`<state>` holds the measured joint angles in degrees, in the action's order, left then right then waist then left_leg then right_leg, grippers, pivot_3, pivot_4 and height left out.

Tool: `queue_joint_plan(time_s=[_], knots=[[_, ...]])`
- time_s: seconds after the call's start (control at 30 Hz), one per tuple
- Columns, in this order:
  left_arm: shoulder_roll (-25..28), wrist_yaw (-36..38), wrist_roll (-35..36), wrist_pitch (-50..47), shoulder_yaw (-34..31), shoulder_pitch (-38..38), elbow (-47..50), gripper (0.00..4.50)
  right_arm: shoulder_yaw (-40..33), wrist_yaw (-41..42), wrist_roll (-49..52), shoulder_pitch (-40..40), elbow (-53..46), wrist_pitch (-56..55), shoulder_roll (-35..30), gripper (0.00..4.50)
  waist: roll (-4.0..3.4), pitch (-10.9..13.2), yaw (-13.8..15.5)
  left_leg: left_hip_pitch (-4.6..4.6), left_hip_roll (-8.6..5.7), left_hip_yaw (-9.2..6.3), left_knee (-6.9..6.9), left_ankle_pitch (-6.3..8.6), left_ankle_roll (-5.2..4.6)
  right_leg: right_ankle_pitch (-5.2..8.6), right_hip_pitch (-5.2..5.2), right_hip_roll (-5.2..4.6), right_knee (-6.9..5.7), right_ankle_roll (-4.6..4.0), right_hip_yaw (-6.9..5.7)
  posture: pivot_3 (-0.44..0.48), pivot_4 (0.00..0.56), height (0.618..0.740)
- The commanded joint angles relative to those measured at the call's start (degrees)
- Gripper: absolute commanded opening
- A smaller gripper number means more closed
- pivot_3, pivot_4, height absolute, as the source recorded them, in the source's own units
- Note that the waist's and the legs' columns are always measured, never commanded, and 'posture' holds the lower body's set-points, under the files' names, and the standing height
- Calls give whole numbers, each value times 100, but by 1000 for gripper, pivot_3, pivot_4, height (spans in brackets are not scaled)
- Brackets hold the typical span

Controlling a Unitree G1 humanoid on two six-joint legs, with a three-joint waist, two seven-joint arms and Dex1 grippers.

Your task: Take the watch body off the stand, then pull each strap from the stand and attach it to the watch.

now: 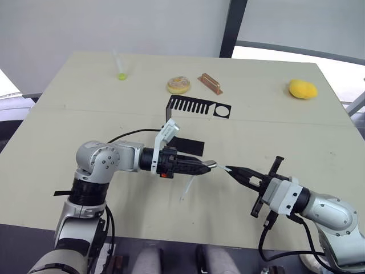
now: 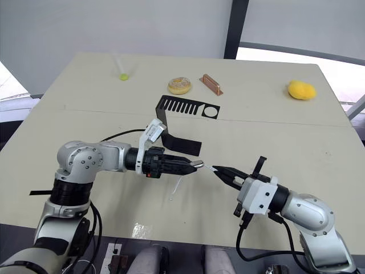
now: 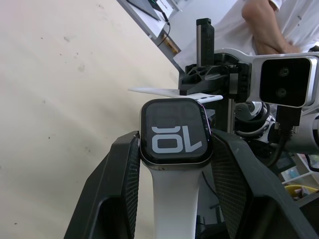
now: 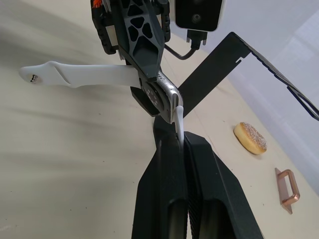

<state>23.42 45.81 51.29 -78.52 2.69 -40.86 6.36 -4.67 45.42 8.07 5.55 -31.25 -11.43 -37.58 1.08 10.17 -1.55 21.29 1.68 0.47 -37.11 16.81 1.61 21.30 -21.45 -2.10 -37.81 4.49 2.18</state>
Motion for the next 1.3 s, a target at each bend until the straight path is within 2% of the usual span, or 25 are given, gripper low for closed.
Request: queue_joint_plan(time_s=[0.03,1.3], knots=[[29,18,127,1,-39,-17,244,1581,15,-75,11,-7,-116,-148,25,0,0,0,0,0,0,0,0,0,0,0,0,0,0,0,0,0,150,740],[30,-207,44,60,-66,106,152,1581,-71,41,93,115,-15,-375,-96,0,0,0,1,0,0,0,0,0,1,0,0,0,1,0,0,0,150,740]])
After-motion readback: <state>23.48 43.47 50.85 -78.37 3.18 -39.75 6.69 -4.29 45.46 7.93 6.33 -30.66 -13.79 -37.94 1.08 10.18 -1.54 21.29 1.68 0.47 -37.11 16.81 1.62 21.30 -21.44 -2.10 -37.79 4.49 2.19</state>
